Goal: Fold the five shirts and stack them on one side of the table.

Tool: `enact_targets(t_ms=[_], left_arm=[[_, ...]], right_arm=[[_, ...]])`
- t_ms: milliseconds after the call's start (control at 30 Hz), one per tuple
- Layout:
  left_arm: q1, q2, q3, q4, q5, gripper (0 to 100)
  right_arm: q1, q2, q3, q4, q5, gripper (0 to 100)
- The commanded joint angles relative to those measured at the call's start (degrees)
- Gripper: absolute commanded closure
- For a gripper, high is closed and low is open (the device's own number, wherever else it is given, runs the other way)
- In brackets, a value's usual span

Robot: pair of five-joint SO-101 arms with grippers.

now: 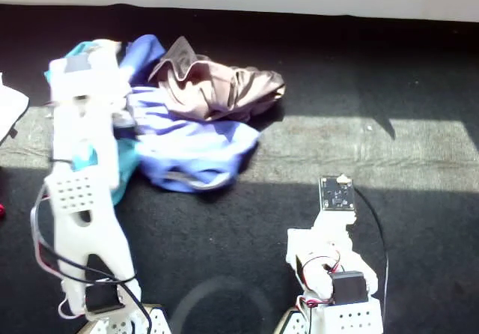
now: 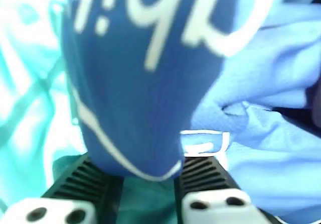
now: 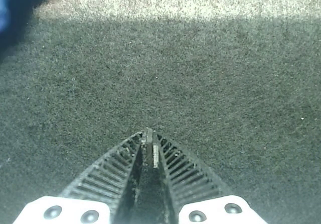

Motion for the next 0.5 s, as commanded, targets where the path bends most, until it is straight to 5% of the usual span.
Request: enact_targets(t_ms=[0, 300, 467], left_arm=[[-13.32, -0.57, -7.96, 1.93, -0.70, 99], [-35.56, -7.25, -41.19, 4.66, -0.79, 99], [-37.58, -11.65, -36.79, 4.75, -6.68, 99]], right_arm=[[-0.31, -0.13, 7.69, -0.66, -0.35, 99.1], [-0.31, -0.13, 7.69, -0.66, -0.35, 99.1], [-0.31, -0.13, 7.69, -0.66, -0.35, 99.1]])
